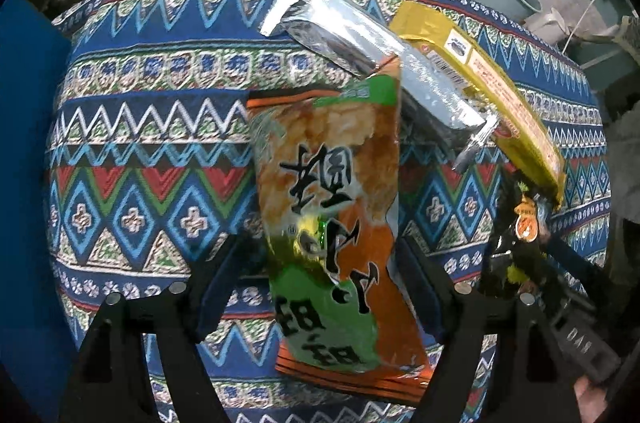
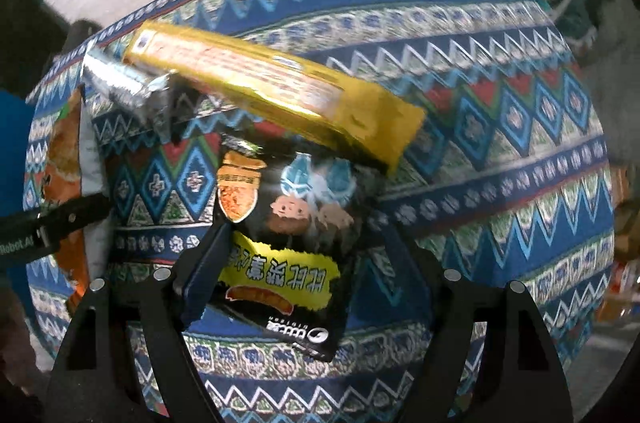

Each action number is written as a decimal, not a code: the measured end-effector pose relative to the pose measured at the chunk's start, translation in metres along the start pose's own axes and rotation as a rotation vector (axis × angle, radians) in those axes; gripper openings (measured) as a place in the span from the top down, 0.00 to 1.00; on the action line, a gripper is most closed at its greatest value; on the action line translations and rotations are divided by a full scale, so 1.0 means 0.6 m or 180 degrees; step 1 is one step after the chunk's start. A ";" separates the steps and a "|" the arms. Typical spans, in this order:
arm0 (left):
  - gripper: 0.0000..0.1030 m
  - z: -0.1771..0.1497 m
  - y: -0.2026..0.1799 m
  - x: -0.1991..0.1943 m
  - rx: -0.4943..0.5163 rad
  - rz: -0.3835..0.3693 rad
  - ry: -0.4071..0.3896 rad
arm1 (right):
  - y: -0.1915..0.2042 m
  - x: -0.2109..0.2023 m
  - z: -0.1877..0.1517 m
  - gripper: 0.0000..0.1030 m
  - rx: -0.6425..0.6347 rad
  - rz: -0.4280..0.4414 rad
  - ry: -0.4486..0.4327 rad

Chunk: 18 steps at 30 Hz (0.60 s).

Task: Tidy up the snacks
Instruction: 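Grasp the orange-green bag with the left tool while the right tool lifts the black bag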

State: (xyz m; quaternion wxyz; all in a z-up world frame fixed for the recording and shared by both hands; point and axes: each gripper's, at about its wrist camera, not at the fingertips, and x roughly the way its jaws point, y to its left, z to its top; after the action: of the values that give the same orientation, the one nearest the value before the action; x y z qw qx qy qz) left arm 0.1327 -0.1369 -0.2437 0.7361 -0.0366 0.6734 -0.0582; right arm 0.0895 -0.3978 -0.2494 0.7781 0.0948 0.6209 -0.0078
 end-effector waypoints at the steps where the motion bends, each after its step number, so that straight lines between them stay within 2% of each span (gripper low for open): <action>1: 0.25 -0.003 0.003 -0.002 -0.0006 0.0000 -0.0002 | -0.004 0.001 -0.004 0.25 0.0044 0.0038 0.0009; 4: 0.25 -0.006 0.013 -0.006 -0.0002 0.0019 -0.0026 | -0.002 0.016 -0.002 0.24 0.0092 0.0081 0.0054; 8: 0.25 -0.012 0.038 -0.012 -0.0018 -0.0043 -0.0060 | 0.023 0.027 0.010 0.23 -0.0081 -0.0090 -0.0020; 11: 0.26 -0.013 0.032 -0.009 0.0074 -0.0024 -0.0148 | 0.045 0.032 0.007 0.23 -0.0258 -0.0271 -0.0035; 13: 0.35 -0.014 0.027 -0.009 0.0182 0.0020 -0.0190 | 0.066 0.037 -0.003 0.24 -0.0466 -0.0371 -0.0023; 14: 0.46 -0.012 0.018 -0.007 0.0212 0.0019 -0.0198 | 0.074 0.038 -0.007 0.24 -0.0571 -0.0381 -0.0034; 15: 0.52 -0.011 0.011 -0.005 0.0239 0.0020 -0.0195 | 0.079 0.038 -0.011 0.24 -0.0659 -0.0361 -0.0042; 18: 0.64 -0.017 0.011 -0.008 0.0264 -0.0021 -0.0183 | 0.096 0.037 -0.019 0.32 -0.0868 -0.0297 -0.0041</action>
State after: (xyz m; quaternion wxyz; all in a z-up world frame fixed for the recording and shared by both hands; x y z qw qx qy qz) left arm 0.1221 -0.1297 -0.2405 0.7558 -0.0099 0.6488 -0.0873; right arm 0.0910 -0.3371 -0.2654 0.7865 -0.0409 0.6149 0.0400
